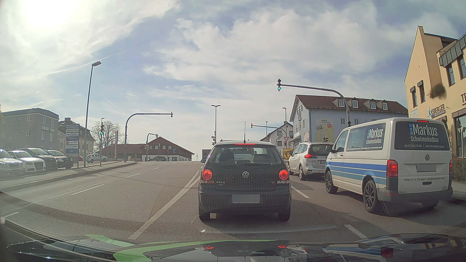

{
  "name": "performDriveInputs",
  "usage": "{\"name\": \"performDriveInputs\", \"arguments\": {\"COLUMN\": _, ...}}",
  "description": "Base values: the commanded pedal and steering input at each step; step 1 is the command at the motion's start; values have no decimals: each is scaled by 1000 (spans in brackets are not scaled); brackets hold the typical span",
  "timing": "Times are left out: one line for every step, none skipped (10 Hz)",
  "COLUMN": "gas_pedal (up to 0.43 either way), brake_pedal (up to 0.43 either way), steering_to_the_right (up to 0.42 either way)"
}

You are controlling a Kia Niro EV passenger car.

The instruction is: Follow the waypoints while adhering to traffic rules and regulations

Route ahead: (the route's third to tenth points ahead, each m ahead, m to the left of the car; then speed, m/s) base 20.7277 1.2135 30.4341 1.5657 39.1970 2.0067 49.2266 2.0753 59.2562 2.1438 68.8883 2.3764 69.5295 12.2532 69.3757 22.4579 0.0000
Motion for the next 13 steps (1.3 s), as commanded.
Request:
{"name": "performDriveInputs", "arguments": {"gas_pedal": 0, "brake_pedal": 354, "steering_to_the_right": -32}}
{"name": "performDriveInputs", "arguments": {"gas_pedal": 0, "brake_pedal": 354, "steering_to_the_right": -32}}
{"name": "performDriveInputs", "arguments": {"gas_pedal": 0, "brake_pedal": 360, "steering_to_the_right": -32}}
{"name": "performDriveInputs", "arguments": {"gas_pedal": 0, "brake_pedal": 354, "steering_to_the_right": -32}}
{"name": "performDriveInputs", "arguments": {"gas_pedal": 0, "brake_pedal": 360, "steering_to_the_right": -32}}
{"name": "performDriveInputs", "arguments": {"gas_pedal": 0, "brake_pedal": 360, "steering_to_the_right": -32}}
{"name": "performDriveInputs", "arguments": {"gas_pedal": 0, "brake_pedal": 360, "steering_to_the_right": -32}}
{"name": "performDriveInputs", "arguments": {"gas_pedal": 0, "brake_pedal": 360, "steering_to_the_right": -32}}
{"name": "performDriveInputs", "arguments": {"gas_pedal": 0, "brake_pedal": 360, "steering_to_the_right": -32}}
{"name": "performDriveInputs", "arguments": {"gas_pedal": 0, "brake_pedal": 360, "steering_to_the_right": -32}}
{"name": "performDriveInputs", "arguments": {"gas_pedal": 0, "brake_pedal": 360, "steering_to_the_right": -32}}
{"name": "performDriveInputs", "arguments": {"gas_pedal": 0, "brake_pedal": 354, "steering_to_the_right": -32}}
{"name": "performDriveInputs", "arguments": {"gas_pedal": 0, "brake_pedal": 360, "steering_to_the_right": -32}}
